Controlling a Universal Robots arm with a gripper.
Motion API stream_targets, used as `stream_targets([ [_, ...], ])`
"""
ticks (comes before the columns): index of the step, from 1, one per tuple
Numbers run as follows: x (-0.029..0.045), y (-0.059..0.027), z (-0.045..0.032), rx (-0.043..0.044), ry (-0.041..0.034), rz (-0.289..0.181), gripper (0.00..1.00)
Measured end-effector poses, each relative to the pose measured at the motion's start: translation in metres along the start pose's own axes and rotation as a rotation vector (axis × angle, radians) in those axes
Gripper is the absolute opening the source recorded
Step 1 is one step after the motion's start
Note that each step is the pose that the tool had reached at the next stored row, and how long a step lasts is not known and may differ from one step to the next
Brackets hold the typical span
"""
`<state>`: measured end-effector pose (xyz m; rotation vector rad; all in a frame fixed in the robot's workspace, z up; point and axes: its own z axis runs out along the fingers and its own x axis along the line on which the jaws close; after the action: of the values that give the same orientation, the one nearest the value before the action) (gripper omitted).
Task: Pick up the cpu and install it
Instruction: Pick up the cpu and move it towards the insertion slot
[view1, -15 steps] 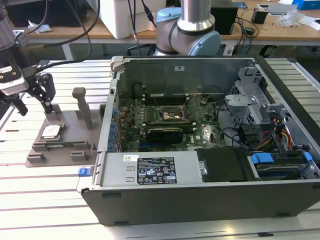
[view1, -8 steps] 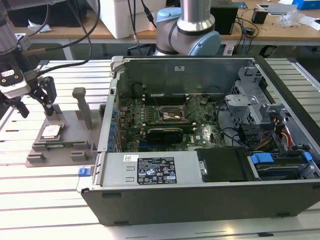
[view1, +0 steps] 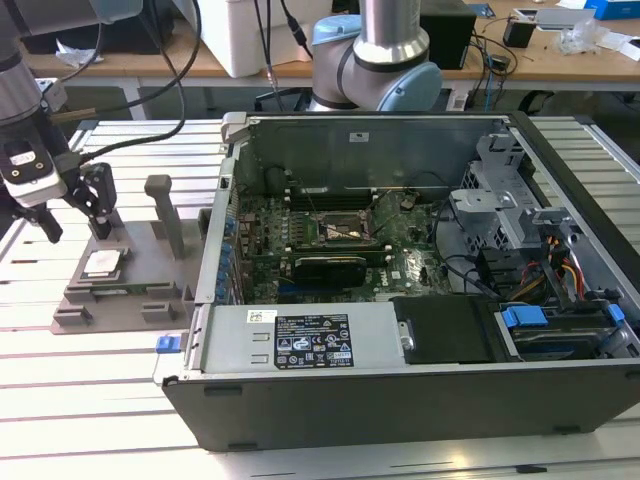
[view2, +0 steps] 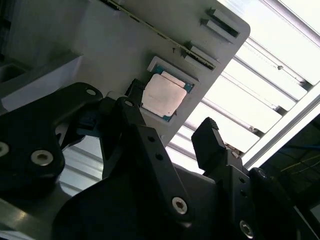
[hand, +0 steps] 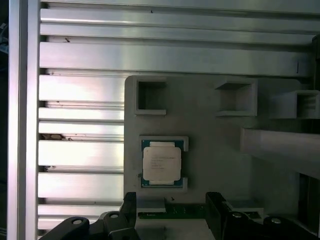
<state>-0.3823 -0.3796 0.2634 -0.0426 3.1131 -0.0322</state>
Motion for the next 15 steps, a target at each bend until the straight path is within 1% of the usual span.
stream_targets([
  [8, 0.0002, 0.0002, 0.0070, 0.0006, 0.0000, 0.000, 0.66],
  [15, 0.0003, 0.0002, 0.0115, 0.0010, 0.0000, 0.000, 0.66],
])
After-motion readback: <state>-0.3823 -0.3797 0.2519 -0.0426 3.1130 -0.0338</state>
